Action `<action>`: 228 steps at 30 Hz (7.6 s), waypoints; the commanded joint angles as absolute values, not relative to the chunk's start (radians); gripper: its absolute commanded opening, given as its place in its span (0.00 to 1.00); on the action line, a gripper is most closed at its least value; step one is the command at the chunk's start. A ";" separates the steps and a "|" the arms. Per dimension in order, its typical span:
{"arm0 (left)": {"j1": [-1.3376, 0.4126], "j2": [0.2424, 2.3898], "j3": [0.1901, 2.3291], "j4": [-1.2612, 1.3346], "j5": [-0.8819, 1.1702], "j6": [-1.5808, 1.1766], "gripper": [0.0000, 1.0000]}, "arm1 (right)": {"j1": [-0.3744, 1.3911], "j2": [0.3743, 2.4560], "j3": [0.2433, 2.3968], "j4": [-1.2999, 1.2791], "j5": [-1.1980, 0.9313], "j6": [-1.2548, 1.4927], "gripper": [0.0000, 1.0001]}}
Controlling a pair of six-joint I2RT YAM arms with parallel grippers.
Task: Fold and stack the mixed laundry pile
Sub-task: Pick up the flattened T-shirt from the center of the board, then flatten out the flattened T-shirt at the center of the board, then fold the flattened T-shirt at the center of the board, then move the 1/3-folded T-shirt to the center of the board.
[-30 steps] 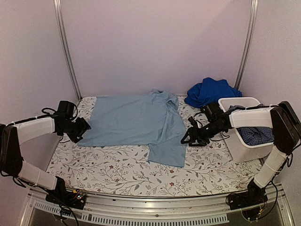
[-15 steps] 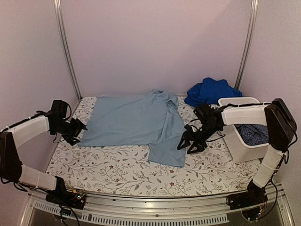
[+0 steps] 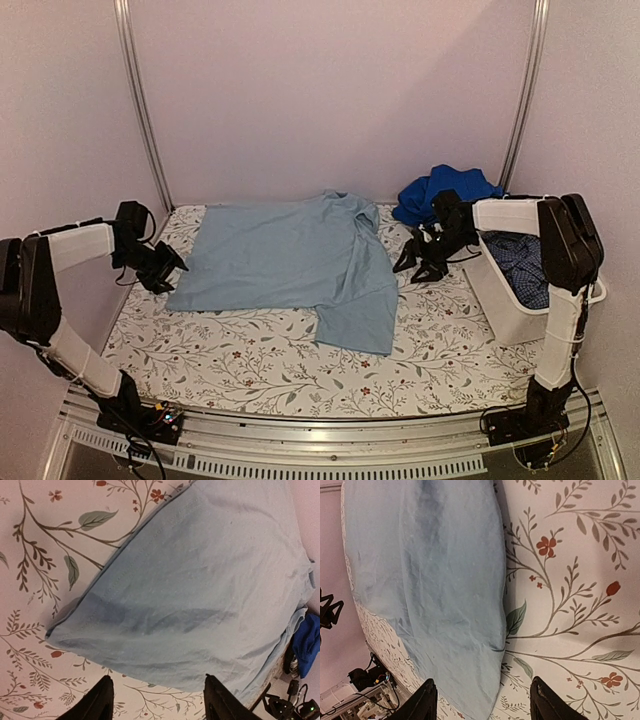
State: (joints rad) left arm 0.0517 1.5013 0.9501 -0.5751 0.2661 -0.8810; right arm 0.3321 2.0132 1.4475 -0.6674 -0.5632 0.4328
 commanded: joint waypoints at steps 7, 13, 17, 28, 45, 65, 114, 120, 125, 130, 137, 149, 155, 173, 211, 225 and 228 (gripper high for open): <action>0.141 1.521 0.916 -0.581 0.306 -0.876 0.58 | 0.360 2.029 1.415 -0.781 -0.688 0.394 0.61; 0.153 1.526 0.941 -0.616 0.296 -0.865 0.57 | 0.379 2.008 1.301 -0.763 -0.661 0.431 0.58; 0.158 1.522 0.905 -0.612 0.300 -0.848 0.56 | 0.442 1.970 1.237 -0.698 -0.624 0.502 0.57; 0.189 1.498 0.769 -0.505 0.362 -0.831 0.46 | 0.556 1.997 1.127 -0.510 -0.504 0.676 0.39; 0.200 1.562 0.717 -0.407 0.312 -0.824 0.44 | 0.580 1.896 1.066 -0.443 -0.504 0.711 0.00; 0.208 1.303 0.772 -0.624 0.378 -0.785 0.00 | 0.579 1.555 0.945 -0.311 -0.501 0.818 0.00; 0.181 2.220 2.759 -0.001 0.709 -1.391 0.00 | 0.153 2.225 2.665 0.209 -0.530 1.262 0.00; 0.209 1.892 2.139 0.248 0.749 -1.291 0.00 | 0.136 2.060 2.421 0.249 -0.622 1.164 0.00; 0.180 1.747 1.642 0.174 0.773 -1.070 0.00 | 0.159 1.956 2.026 0.222 -0.702 1.047 0.00; 0.180 1.680 1.194 0.264 0.727 -1.046 0.00 | 0.196 1.862 1.590 0.245 -0.671 0.974 0.00; 0.184 1.689 0.852 0.245 0.687 -1.024 0.00 | 0.214 1.845 1.180 0.201 -0.696 0.913 0.00; 0.209 1.516 0.809 -0.256 0.577 -0.866 0.00 | 0.246 1.704 1.079 -0.237 -0.671 0.853 0.00; 0.221 1.310 0.707 -0.478 0.500 -0.837 0.00 | 0.340 1.542 0.920 -0.311 -0.611 0.908 0.00; 0.255 1.065 0.349 -0.597 0.481 -0.917 0.00 | 0.517 1.129 0.398 -0.223 -0.552 1.216 0.00; 0.186 1.756 1.010 -0.535 0.509 -0.930 0.01 | 0.304 1.869 1.225 -0.290 -0.681 0.968 0.00; 0.207 1.606 0.986 -0.613 0.420 -0.740 0.61 | 0.257 1.705 1.127 -0.380 -0.612 0.797 0.53; 0.221 1.543 0.886 -0.607 0.449 -0.720 0.61 | 0.259 1.639 1.041 -0.395 -0.608 0.751 0.52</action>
